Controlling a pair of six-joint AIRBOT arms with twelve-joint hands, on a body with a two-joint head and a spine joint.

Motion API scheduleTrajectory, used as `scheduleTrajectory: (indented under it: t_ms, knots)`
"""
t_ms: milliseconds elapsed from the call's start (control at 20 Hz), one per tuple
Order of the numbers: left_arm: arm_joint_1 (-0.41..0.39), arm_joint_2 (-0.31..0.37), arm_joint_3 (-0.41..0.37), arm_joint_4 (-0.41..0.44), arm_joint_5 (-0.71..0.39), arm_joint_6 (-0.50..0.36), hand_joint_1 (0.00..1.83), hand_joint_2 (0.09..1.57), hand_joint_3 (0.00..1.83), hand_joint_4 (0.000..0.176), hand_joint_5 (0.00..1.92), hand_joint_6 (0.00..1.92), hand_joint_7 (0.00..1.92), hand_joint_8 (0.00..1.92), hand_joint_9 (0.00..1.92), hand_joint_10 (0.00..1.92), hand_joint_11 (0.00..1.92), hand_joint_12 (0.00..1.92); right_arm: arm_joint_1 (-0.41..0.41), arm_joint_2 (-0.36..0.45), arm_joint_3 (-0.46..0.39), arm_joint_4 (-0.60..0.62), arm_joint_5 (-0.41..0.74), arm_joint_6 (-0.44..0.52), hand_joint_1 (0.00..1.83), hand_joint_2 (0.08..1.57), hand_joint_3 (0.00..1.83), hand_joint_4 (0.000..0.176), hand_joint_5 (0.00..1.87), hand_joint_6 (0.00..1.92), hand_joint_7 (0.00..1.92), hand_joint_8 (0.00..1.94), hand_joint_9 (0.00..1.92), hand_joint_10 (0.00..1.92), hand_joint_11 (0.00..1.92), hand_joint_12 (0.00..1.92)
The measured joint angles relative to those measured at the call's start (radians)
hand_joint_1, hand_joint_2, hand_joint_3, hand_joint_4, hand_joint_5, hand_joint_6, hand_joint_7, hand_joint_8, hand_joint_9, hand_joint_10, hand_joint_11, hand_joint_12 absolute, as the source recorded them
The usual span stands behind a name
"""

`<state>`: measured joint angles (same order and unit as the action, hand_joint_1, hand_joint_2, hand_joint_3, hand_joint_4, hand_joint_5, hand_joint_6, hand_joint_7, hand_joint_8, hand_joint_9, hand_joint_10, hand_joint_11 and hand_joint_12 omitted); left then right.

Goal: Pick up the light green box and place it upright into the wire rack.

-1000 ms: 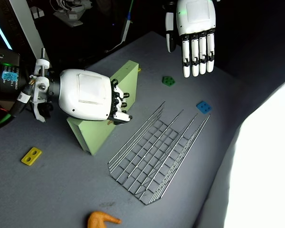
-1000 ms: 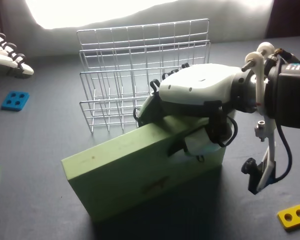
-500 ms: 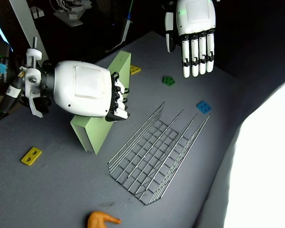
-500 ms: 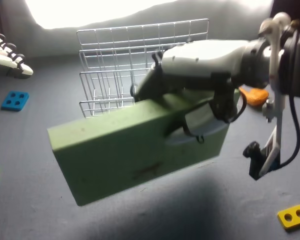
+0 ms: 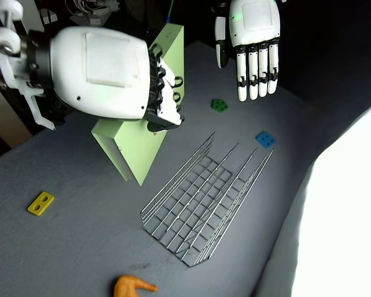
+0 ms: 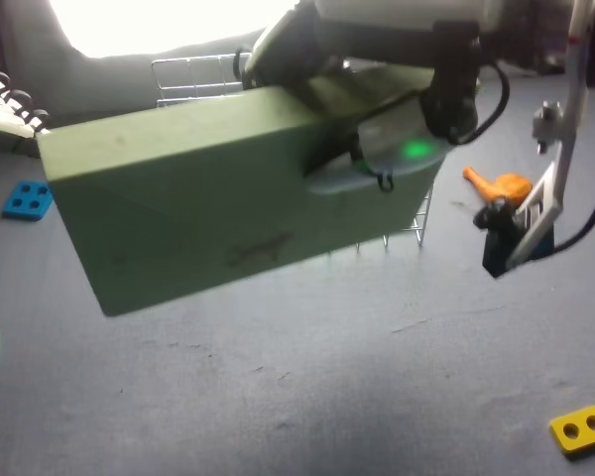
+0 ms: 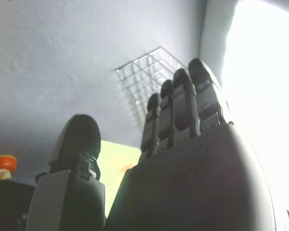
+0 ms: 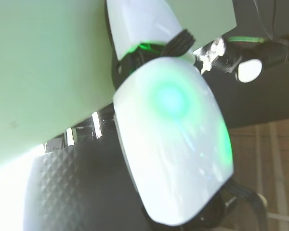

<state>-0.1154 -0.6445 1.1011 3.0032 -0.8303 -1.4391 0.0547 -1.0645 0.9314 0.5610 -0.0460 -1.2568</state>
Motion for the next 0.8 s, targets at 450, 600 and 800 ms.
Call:
scheduleTrajectory:
  t_ms: [450, 600, 800]
  knots:
    - [-0.002, 0.000, 0.000, 0.000, 0.000, 0.000, 0.36, 1.43, 0.01, 0.000, 0.09, 0.00, 0.14, 0.00, 0.15, 0.00, 0.00, 0.42, 0.002, -0.050, 0.082, -0.007, 0.079, 0.001, 1.37, 1.10, 0.00, 0.000, 0.94, 0.87, 1.06, 0.84, 0.95, 1.32, 0.66, 1.67]
    - [-0.002, 0.000, 0.000, 0.000, 0.000, 0.000, 0.35, 1.44, 0.01, 0.000, 0.07, 0.00, 0.12, 0.00, 0.12, 0.00, 0.00, 0.32, -0.017, -0.061, 0.118, -0.007, 0.128, 0.000, 1.23, 1.14, 0.00, 0.000, 0.90, 1.03, 1.01, 1.07, 0.95, 1.08, 0.67, 1.61]
    - [-0.003, 0.000, 0.000, 0.000, 0.001, 0.000, 0.40, 1.43, 0.00, 0.000, 0.08, 0.00, 0.09, 0.00, 0.09, 0.01, 0.00, 0.28, -0.022, -0.070, 0.147, -0.004, 0.156, -0.003, 1.36, 1.13, 0.00, 0.000, 0.88, 0.97, 1.00, 0.95, 0.93, 1.35, 0.68, 1.64]
